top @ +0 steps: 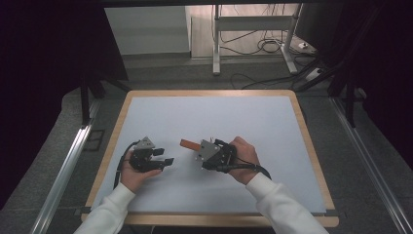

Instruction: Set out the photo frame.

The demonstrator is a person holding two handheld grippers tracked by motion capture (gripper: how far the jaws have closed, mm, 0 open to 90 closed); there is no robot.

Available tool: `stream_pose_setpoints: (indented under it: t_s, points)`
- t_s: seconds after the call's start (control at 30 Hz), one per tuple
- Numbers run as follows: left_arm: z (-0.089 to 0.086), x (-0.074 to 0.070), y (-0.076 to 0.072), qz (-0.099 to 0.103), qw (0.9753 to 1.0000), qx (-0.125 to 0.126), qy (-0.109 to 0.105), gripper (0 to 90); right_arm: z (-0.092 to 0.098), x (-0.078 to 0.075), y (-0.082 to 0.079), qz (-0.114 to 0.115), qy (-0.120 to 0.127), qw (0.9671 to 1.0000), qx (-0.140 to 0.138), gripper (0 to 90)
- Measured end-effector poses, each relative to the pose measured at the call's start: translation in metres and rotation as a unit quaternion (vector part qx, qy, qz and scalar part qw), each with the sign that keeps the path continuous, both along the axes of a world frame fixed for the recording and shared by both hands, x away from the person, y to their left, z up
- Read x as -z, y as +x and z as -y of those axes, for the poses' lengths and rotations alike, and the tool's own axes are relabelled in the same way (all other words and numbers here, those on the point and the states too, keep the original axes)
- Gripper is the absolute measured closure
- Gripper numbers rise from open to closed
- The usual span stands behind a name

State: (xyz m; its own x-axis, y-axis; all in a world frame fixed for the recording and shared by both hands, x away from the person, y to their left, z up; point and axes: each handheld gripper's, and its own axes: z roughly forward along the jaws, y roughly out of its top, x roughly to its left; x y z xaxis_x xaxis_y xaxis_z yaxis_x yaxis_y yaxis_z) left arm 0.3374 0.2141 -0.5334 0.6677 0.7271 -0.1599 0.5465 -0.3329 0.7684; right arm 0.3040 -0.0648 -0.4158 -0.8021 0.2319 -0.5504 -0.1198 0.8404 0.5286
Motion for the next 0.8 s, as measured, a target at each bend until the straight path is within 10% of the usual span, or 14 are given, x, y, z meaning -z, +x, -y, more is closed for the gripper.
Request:
stream_pose_setpoints:
  t_s: [0.4, 0.8]
  points:
    - [0.002, 0.001, 0.000, -0.003, 1.0000, 0.003, 0.004, 36.5, 0.020, -0.015, -0.033, -0.036, 0.037, 0.9982, -0.032, 69.0]
    - [0.002, 0.002, 0.001, -0.005, 1.0000, 0.005, 0.004, 36.3, 0.029, -0.016, -0.013, -0.049, 0.046, 0.9977, -0.009, 67.5]
